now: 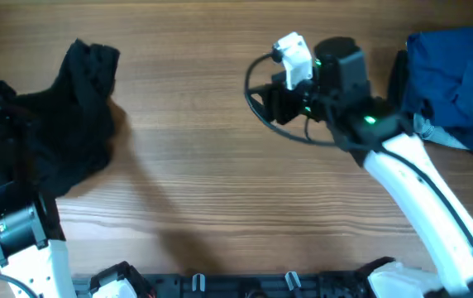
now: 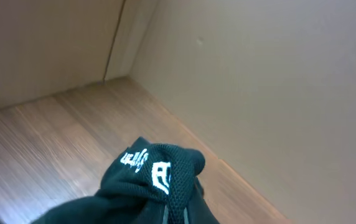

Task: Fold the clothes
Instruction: 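Grasp the black garment's logo corner with the left gripper, then reach the right gripper to the garment and grasp its far corner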

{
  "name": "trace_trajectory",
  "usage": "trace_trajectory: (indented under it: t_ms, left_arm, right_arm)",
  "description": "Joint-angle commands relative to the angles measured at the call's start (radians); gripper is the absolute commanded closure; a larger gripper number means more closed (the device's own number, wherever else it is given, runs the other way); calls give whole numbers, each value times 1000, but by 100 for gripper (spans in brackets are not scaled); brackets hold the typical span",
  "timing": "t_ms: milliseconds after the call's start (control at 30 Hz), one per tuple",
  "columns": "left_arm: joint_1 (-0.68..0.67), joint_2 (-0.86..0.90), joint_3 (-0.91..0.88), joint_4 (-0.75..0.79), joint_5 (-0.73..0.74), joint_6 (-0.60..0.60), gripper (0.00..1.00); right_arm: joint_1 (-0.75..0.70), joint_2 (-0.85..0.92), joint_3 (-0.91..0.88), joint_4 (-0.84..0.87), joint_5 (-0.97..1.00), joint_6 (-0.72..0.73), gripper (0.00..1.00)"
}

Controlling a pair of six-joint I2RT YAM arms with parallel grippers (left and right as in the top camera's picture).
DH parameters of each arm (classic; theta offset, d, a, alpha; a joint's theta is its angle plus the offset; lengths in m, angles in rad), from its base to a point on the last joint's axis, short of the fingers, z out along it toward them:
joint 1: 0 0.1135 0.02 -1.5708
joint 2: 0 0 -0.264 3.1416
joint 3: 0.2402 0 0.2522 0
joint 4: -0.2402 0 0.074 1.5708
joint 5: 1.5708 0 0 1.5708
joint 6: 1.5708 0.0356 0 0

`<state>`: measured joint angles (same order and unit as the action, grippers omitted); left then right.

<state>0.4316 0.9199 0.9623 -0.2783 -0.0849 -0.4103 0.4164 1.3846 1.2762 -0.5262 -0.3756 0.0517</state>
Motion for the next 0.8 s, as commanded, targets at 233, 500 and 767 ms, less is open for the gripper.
trace_trajectory:
  t_ms: [233, 500, 767]
  left_arm:
    - [-122, -2, 12, -28, 1, -25, 96]
    - [-277, -4, 31, 84, 20, -48, 96]
    - [-383, -1, 84, 547, 18, -202, 96]
  right_arm:
    - [3, -302, 8, -170, 20, 2, 31]
    - [16, -310, 7, -200, 18, 4, 30]
    - [117, -185, 7, -144, 19, 4, 30]
